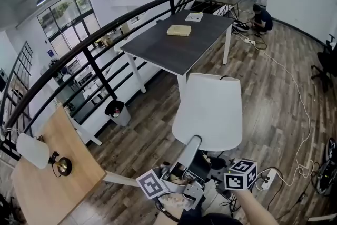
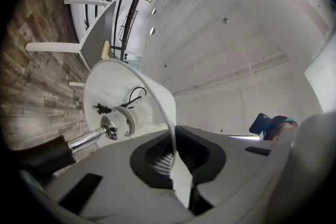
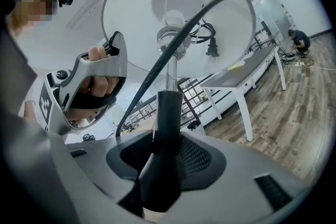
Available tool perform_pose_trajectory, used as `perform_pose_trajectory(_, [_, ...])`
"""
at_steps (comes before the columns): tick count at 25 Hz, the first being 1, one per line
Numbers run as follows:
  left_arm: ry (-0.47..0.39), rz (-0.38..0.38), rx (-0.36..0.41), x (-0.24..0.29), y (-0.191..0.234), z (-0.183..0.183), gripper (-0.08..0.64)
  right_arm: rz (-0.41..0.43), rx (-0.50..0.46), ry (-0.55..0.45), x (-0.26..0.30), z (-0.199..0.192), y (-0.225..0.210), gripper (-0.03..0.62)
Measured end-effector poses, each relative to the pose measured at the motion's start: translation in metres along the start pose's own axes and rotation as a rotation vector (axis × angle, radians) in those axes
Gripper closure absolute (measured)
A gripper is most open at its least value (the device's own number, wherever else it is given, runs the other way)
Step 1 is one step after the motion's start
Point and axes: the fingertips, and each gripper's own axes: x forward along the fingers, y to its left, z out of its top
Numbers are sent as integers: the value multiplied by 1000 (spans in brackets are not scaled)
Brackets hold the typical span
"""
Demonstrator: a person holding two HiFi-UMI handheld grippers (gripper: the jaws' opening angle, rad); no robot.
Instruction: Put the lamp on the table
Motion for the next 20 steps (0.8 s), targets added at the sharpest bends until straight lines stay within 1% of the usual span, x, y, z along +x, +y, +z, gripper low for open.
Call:
perform_pose_trajectory(8, [-2, 5, 2, 25, 27, 54, 541, 1, 4, 5, 48, 34, -29, 414])
perform_pose_trajectory(20, [-17, 11, -7, 43, 55, 96, 541, -4, 14, 19, 84, 55, -57, 414])
